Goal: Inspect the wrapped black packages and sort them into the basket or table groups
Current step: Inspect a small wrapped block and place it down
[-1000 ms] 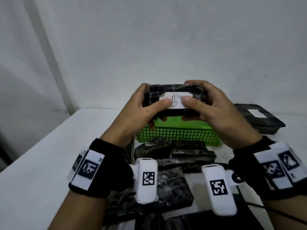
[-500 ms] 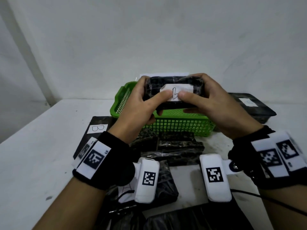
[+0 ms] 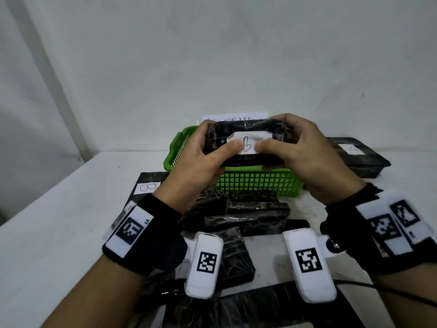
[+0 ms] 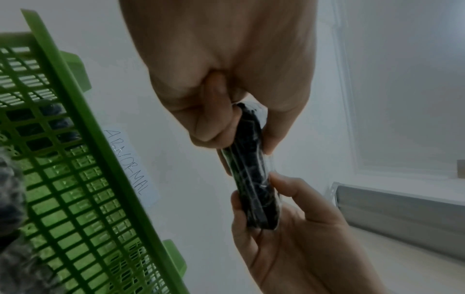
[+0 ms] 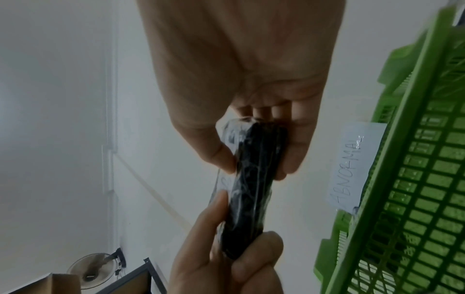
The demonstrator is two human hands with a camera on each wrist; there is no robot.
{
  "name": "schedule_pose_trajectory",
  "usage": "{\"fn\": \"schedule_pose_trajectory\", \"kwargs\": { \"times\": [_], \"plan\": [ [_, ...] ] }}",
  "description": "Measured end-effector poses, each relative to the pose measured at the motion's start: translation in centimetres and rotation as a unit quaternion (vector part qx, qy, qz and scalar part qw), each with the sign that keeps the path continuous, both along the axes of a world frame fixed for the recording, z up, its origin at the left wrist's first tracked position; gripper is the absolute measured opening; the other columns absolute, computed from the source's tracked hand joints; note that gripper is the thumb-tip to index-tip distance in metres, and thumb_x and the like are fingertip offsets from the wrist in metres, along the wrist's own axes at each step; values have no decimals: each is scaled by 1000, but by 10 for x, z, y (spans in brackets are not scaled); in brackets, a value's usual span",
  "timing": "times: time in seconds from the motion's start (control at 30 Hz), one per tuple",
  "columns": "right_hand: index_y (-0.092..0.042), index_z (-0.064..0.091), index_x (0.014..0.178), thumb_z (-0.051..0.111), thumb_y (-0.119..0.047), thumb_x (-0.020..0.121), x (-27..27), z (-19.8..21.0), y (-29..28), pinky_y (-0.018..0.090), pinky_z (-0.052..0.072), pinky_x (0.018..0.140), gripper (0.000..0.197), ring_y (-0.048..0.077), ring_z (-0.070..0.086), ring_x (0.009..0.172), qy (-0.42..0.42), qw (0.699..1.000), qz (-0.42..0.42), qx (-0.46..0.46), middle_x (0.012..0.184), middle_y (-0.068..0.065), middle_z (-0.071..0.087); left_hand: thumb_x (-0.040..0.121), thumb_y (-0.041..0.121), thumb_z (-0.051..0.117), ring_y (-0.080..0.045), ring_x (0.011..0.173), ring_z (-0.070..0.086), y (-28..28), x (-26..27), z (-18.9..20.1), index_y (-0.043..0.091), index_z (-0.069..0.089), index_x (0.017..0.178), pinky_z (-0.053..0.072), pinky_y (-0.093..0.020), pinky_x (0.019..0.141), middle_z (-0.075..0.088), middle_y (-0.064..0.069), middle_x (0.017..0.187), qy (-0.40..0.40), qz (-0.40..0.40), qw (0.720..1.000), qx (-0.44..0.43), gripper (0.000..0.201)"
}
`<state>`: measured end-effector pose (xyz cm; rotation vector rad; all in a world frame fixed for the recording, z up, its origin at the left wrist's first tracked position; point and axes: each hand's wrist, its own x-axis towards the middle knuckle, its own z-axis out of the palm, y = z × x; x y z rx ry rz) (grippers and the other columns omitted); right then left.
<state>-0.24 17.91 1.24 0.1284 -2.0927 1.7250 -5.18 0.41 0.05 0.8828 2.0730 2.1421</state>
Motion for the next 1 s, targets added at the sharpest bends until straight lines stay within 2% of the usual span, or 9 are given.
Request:
{"fn": "schedule_pose_trajectory", "kwargs": {
  "times": [0.1,0.33,0.43,0.5,0.63,0.7,0.8,0.9,1.0],
  "plan": [
    [-18,64,115,78,-12,84,0,-3,-5,32,60,59,34,18,74,86,15,1000,-4,13,98,5,74,95,15,65,0,38,43,-7,-2,2,16,54,110,30,-13,36,57,13,64,18,2,1000,0,18],
    [-26,60,114,79,-20,85,7,2,3,41,64,75,35,17,72,100,36,994,31,96,110,-2,69,94,35,64,-20,65,46,-19,-9,5,22,60,112,37,-23,44,55,-2,86,16,-18,999,-28,22],
    [-23,64,112,77,-37,79,10,6,4,47,63,81,38,19,71,96,13,994,61,87,106,2,69,96,24,60,-26,83,56,-15,-8,4,20,62,108,51,-24,55,60,-8,100,22,-28,999,-17,12],
    [-22,68,109,73,-45,75,9,5,6,49,61,88,42,27,71,101,-3,996,61,68,109,9,71,96,13,59,-19,93,64,-12,-8,2,17,60,110,57,-26,68,63,-5,106,18,-50,998,-13,14],
    [-22,69,108,79,-32,77,0,-1,10,45,58,96,34,25,72,104,-35,998,50,34,114,10,72,91,22,63,-12,101,67,-12,-9,0,17,60,109,57,-30,85,67,1,105,8,-64,998,9,19],
    [-22,69,109,80,-31,71,-2,-2,10,44,58,96,41,26,71,107,-48,997,64,17,116,10,71,84,32,65,-11,99,68,-11,-9,-1,17,62,106,57,-31,88,69,3,100,13,-52,998,10,27],
    [-19,67,111,79,-20,79,-2,-3,9,43,59,94,34,28,71,109,-47,996,74,6,115,9,72,85,26,68,-9,93,70,-8,-11,-4,15,64,103,59,-34,89,70,4,95,20,-39,999,9,22],
    [-17,66,105,81,-13,77,-3,-4,10,41,61,87,32,29,74,98,-33,998,50,-12,109,13,73,92,16,66,-9,90,71,-6,-13,-7,16,64,102,60,-33,84,70,2,93,23,-32,999,11,10],
    [-17,60,85,83,-8,73,-6,-4,10,35,63,77,28,24,74,81,-21,999,32,-31,93,10,70,94,14,64,-10,90,71,-2,-11,-10,19,63,99,61,-35,83,69,6,92,39,-24,999,8,7]
  ]
}}
